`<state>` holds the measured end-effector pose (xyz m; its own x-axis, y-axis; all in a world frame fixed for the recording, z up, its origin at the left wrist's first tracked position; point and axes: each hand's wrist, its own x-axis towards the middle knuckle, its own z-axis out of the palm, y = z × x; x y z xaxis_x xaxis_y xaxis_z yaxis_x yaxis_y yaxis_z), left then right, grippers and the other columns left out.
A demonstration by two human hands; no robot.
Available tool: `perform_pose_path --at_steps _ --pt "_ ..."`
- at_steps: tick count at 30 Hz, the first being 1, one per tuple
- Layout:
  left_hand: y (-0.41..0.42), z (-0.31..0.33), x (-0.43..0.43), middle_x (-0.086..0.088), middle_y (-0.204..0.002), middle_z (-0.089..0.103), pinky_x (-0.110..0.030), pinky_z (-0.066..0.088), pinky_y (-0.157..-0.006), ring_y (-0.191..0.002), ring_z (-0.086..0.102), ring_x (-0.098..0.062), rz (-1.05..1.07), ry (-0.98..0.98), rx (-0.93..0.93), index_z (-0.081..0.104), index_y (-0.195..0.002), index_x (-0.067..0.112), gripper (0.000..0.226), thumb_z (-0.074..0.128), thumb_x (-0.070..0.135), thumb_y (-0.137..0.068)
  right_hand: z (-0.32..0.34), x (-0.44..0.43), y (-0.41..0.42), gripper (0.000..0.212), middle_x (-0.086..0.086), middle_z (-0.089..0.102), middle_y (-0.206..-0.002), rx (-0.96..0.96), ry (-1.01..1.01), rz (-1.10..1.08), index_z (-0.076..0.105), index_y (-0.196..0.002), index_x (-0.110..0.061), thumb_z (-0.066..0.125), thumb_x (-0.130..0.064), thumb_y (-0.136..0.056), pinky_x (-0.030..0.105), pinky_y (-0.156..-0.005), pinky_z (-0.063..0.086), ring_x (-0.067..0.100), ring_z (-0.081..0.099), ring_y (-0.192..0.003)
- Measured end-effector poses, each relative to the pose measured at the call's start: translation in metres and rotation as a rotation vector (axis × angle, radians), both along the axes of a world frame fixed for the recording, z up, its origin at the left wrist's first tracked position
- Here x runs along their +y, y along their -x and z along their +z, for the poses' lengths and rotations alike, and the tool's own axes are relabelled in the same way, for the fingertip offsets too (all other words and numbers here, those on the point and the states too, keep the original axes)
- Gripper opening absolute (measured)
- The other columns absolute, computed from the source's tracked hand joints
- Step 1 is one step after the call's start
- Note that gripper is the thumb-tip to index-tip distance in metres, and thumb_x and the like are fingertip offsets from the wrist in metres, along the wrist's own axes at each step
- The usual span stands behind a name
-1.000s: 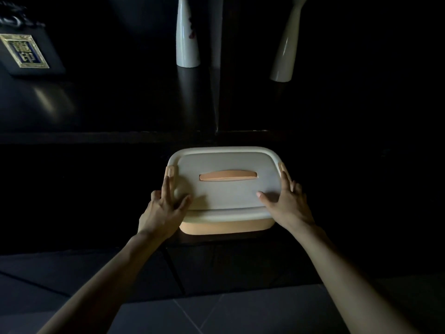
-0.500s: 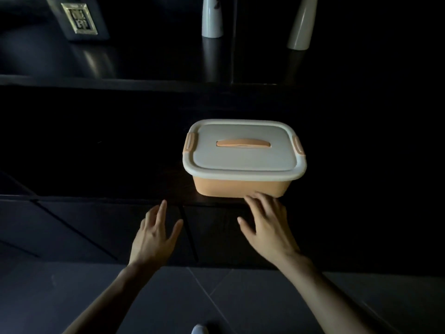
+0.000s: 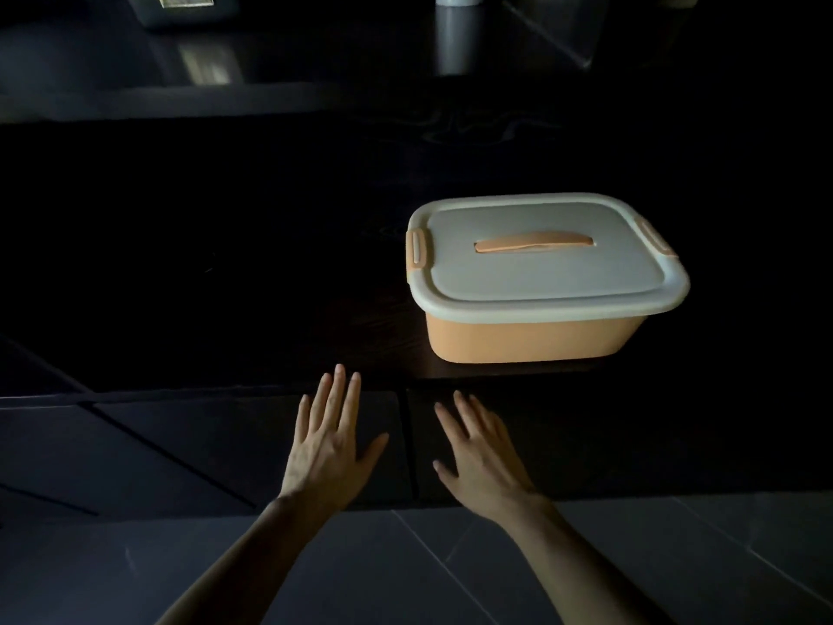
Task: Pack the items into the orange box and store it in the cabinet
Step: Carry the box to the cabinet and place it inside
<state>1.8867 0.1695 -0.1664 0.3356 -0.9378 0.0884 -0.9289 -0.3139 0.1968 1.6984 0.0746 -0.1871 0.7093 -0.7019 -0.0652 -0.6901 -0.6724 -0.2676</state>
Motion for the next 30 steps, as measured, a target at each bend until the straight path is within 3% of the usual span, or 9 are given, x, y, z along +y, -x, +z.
perform_pose_path --at_steps 3,6,8,10,13,18,24,30 --pt "-0.014 -0.011 -0.008 0.004 -0.152 -0.017 -0.039 -0.017 -0.111 -0.138 -0.023 -0.012 -0.014 -0.03 0.025 -0.018 -0.14 0.024 0.078 0.027 0.061 -0.087 -0.021 -0.003 -0.011 0.08 0.006 -0.015 -0.155 0.008 0.037 -0.013 -0.004 -0.146 -0.027 0.049 -0.044 -0.089 0.041 -0.111 -0.003 0.024 -0.01 -0.142" --pt "-0.021 -0.017 -0.009 0.007 -0.152 -0.017 -0.04 -0.016 -0.111 -0.138 -0.023 -0.01 -0.039 -0.035 0.056 -0.018 -0.139 0.025 0.077 0.024 0.062 -0.087 -0.035 -0.002 -0.014 0.087 0.006 -0.025 -0.152 0.029 0.085 -0.034 -0.01 -0.145 -0.028 0.051 -0.045 -0.087 0.044 -0.108 -0.008 0.024 -0.018 -0.14" --pt "-0.023 -0.021 -0.009 0.008 -0.152 -0.018 -0.039 -0.014 -0.112 -0.137 -0.026 -0.009 -0.053 -0.023 0.082 -0.017 -0.14 0.027 0.077 0.02 0.065 -0.084 -0.038 -0.003 -0.019 0.091 0.007 -0.021 -0.153 0.027 0.103 -0.054 -0.016 -0.144 -0.029 0.052 -0.046 -0.085 0.046 -0.108 -0.009 0.024 -0.02 -0.139" --pt "-0.022 -0.024 -0.009 0.01 -0.152 -0.019 -0.038 -0.013 -0.113 -0.136 -0.028 -0.006 -0.052 -0.005 0.13 -0.016 -0.14 0.028 0.079 0.017 0.068 -0.08 -0.036 -0.006 -0.026 0.092 0.01 -0.009 -0.155 0.006 0.119 -0.06 -0.017 -0.144 -0.029 0.052 -0.046 -0.085 0.047 -0.108 -0.009 0.026 -0.011 -0.142" --pt "-0.023 -0.026 -0.008 0.013 -0.151 -0.02 -0.037 -0.01 -0.113 -0.135 -0.029 -0.003 -0.058 0.02 0.185 -0.016 -0.14 0.031 0.08 0.017 0.07 -0.078 -0.033 -0.008 -0.033 0.09 0.009 0.0 -0.155 -0.002 0.141 -0.042 -0.011 -0.145 -0.026 0.052 -0.046 -0.085 0.049 -0.11 -0.006 0.026 0.0 -0.143" --pt "-0.026 -0.024 -0.006 0.015 -0.151 -0.021 -0.035 -0.007 -0.114 -0.133 -0.03 0.0 -0.07 0.007 0.191 -0.018 -0.138 0.033 0.076 0.024 0.065 -0.083 -0.026 -0.012 -0.04 0.088 0.008 0.016 -0.149 -0.018 0.129 -0.116 0.006 -0.145 -0.024 0.058 -0.048 -0.078 0.05 -0.106 0.018 0.025 0.014 -0.138" --pt "-0.026 -0.024 -0.007 0.016 -0.151 -0.019 -0.033 -0.007 -0.112 -0.133 -0.029 0.002 -0.068 0.022 0.225 -0.015 -0.139 0.033 0.075 0.031 0.06 -0.086 -0.03 0.002 -0.04 0.087 0.006 0.027 -0.146 -0.048 0.14 -0.175 0.013 -0.144 -0.026 0.059 -0.052 -0.074 0.048 -0.103 0.021 0.025 0.02 -0.135" --pt "-0.025 -0.019 -0.004 0.012 -0.15 -0.018 -0.032 -0.011 -0.112 -0.135 -0.026 -0.003 -0.07 -0.007 0.226 -0.01 -0.142 0.028 0.075 0.033 0.057 -0.088 -0.022 0.032 -0.021 0.064 0.003 0.042 -0.129 -0.129 0.095 -0.277 0.038 -0.131 -0.033 0.042 -0.065 -0.077 0.045 -0.097 0.029 0.022 0.038 -0.119"
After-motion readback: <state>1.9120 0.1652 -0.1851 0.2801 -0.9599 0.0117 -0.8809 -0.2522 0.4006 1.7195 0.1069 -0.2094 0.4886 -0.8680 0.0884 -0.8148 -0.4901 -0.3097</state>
